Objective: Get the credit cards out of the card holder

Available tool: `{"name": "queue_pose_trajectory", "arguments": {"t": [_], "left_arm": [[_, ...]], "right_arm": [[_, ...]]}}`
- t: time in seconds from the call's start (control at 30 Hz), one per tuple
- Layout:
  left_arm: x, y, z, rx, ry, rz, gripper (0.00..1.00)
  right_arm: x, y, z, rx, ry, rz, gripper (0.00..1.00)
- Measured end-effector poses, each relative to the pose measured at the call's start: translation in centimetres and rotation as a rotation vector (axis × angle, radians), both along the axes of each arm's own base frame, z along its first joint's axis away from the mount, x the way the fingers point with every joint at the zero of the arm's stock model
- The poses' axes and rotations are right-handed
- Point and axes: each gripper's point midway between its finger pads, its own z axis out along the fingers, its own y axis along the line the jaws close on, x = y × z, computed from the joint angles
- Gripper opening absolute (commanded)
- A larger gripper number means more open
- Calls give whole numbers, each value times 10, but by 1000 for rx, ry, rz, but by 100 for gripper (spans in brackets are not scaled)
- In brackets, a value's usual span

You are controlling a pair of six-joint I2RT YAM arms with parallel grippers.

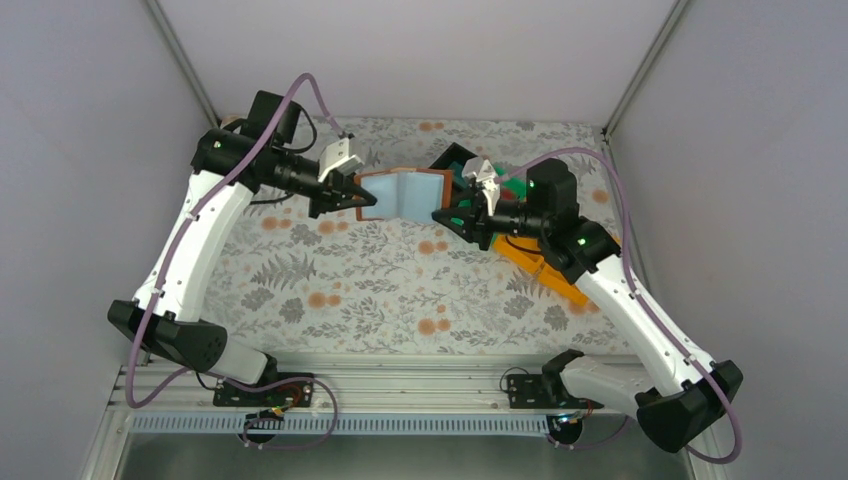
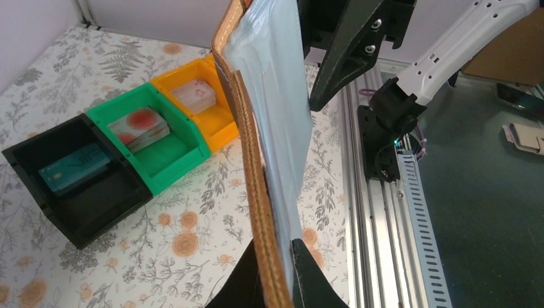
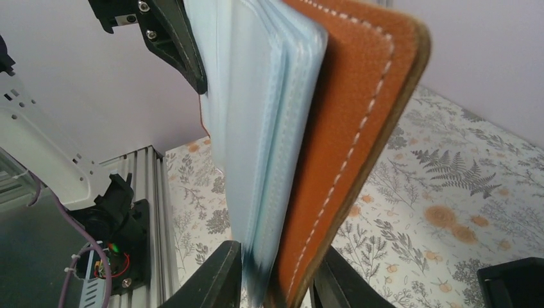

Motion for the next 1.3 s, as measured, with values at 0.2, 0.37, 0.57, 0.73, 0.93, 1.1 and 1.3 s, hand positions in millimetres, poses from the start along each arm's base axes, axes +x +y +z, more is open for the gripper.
{"name": "queue_pose_trajectory", "arguments": {"t": [0.2,0.37,0.57,0.73,0.93,1.1,1.3], "left_arm": [[-7,-11,-7,8,7,-36,3],[-9,-17,-7,9,-10,-52,3],[-12,-21,-7,11,-6,-59,2],[-8,-19,-9,28,-17,-45,2],[-7,-19,-9,34,-23,-39,2],[-7,-18,-9,38,-24,-36,2],[-6,-18,-10,40,-25,-35,2]], "right_arm": [[2,5,1,14,20,18,14],[2,8,5,36,32,31,26],[1,11,8,45,10,51,39],[-12,-1,12,50,-46,47,47],[-11,-19,8,36,-75,15,48],[-5,-26,-1,22,-49,2,31],[-2,-26,-6,16,-32,9,34]]}}
